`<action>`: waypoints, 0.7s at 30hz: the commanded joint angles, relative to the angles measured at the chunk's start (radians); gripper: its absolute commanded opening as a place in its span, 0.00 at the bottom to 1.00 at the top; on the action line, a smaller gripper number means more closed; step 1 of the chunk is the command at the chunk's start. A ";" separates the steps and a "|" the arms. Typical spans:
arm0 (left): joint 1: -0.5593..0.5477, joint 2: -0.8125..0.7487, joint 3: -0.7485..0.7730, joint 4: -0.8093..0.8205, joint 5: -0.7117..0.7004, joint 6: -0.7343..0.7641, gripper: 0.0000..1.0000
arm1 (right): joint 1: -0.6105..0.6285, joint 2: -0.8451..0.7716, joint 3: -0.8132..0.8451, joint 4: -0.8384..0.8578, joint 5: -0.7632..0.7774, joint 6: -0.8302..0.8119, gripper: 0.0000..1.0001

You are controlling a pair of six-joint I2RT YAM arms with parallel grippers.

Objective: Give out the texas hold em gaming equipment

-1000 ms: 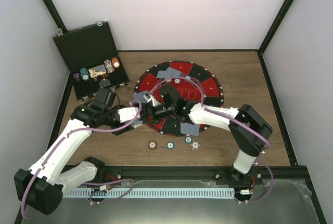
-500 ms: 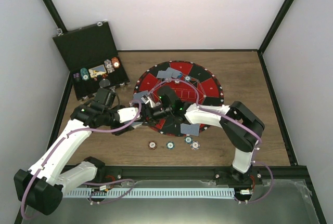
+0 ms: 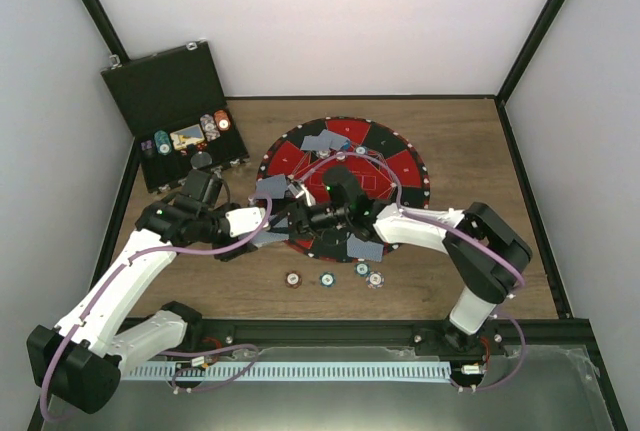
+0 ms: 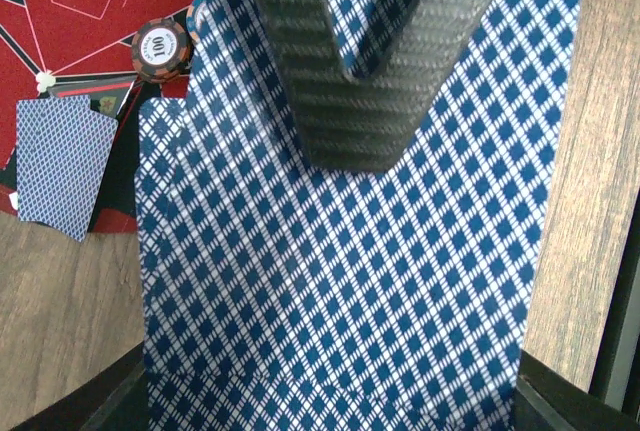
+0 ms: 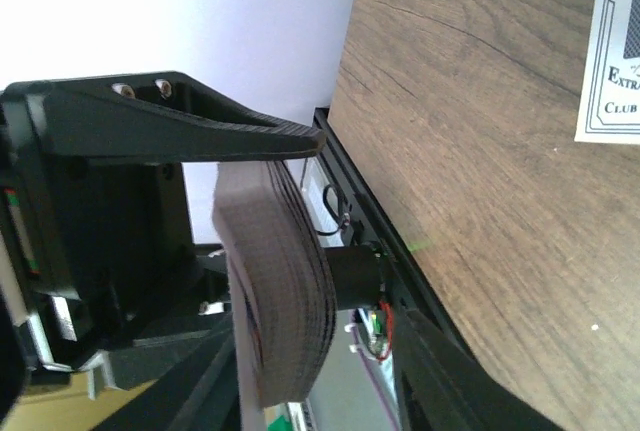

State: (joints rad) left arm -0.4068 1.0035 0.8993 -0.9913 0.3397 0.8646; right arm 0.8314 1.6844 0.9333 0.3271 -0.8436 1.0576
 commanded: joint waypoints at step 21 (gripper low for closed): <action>0.000 -0.010 -0.003 0.017 -0.009 0.013 0.17 | -0.180 -0.243 -0.057 -0.229 -0.014 -0.107 0.01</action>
State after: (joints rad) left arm -0.4065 1.0035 0.8993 -0.9890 0.3305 0.8654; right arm 0.7139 1.4803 0.8528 0.2119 -0.8265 1.0451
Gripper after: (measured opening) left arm 0.633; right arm 0.012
